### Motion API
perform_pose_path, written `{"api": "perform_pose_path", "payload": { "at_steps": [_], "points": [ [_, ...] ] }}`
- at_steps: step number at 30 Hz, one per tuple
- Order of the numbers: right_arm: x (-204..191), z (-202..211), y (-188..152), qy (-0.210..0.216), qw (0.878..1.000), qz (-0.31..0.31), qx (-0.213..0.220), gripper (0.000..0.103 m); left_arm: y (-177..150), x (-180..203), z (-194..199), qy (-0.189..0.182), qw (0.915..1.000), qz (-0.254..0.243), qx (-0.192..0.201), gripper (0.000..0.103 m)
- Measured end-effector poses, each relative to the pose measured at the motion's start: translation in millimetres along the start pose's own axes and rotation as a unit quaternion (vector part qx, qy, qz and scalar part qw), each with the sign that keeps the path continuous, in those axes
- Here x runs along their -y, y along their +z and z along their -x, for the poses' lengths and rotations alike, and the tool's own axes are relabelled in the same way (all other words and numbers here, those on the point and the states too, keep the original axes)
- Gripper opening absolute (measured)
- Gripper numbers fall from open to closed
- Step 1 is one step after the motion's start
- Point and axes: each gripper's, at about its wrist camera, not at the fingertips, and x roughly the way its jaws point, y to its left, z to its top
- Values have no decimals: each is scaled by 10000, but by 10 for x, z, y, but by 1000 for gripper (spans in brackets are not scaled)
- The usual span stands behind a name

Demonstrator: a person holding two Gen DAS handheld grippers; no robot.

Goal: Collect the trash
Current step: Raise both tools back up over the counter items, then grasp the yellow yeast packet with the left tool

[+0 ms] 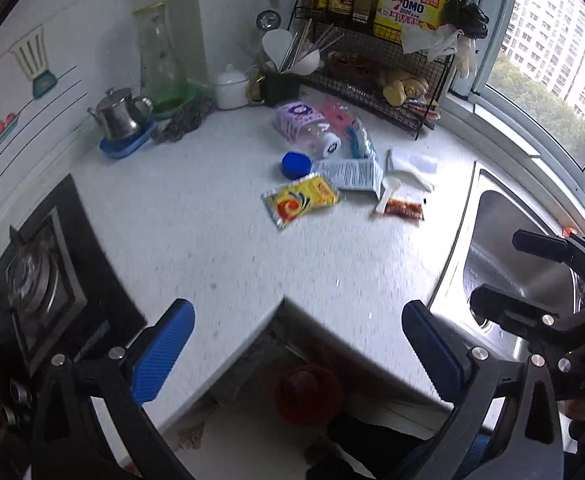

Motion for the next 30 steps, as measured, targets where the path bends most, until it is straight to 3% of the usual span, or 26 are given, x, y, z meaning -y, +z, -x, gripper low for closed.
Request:
{"api": "perform_pose_path", "payload": {
  "at_steps": [7, 15, 22, 30],
  "points": [
    [255, -197, 295, -75, 9999, -93, -32, 95, 446, 44, -372, -60, 9991, -368, -200, 103],
    [423, -561, 523, -289, 9983, -490, -139, 95, 873, -25, -928, -631, 9926, -911, -507, 103],
    [545, -950, 621, -757, 9893, -1200, -334, 95, 1153, -44, -1591, -1082, 9692, -2014, -912, 103],
    [605, -1342, 467, -1091, 9699, -2082, -632, 95, 1187, -88, -2218, -1575, 9370, -2828, -1314, 103]
  ]
}}
